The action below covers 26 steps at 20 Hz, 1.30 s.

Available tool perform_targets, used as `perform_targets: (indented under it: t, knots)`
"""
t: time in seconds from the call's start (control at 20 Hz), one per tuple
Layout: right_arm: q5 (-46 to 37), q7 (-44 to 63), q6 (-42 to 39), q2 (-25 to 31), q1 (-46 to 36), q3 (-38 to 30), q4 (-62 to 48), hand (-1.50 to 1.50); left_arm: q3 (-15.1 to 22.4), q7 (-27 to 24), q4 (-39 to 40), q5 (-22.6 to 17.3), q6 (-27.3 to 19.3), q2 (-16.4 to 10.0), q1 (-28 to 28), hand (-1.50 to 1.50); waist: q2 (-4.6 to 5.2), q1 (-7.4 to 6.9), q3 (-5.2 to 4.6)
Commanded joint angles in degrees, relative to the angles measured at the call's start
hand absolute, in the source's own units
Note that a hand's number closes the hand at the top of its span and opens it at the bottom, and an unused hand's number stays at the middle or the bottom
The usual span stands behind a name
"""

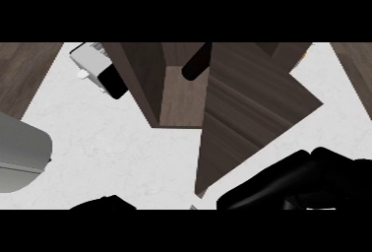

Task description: Pick up the wine, place it into the cabinet and close the cabinet

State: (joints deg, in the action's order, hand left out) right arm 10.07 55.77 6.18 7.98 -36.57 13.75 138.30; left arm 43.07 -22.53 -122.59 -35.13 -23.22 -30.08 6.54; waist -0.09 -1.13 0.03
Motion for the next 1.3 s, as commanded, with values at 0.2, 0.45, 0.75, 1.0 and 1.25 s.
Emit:
perform_targets:
  t: [0.2,0.45,0.75,1.0,1.25]
  knots:
    - [0.05,6.31,4.53,-7.74,-4.63,11.85,0.52,1.5,-15.2,-6.48,-0.39,-11.0,13.15,-9.82,9.71,1.5,-0.38,0.03,-0.32]
    - [-2.89,3.02,6.29,-7.9,-9.44,19.12,-7.22,1.5,-28.0,-5.94,-1.66,-19.53,20.46,-16.2,13.54,1.5,-0.27,-0.21,-0.2]
    - [-5.97,-3.32,14.66,-7.96,-22.84,20.8,-23.36,1.5,-35.82,-8.7,3.96,-24.66,34.07,-20.46,20.24,1.5,-0.3,-1.53,-0.26]
    - [-4.05,-13.08,18.02,-7.97,-30.02,19.84,-40.74,1.5,-38.98,-6.54,4.26,-26.41,38.28,-22.69,19.76,1.5,0.15,-2.06,-0.19]
    - [-0.95,-19.78,18.16,-7.97,-34.37,15.1,-53.33,1.5,-44.81,-6.4,4.56,-29.54,43.05,-23.57,23.18,1.5,0.22,-2.46,-0.14]
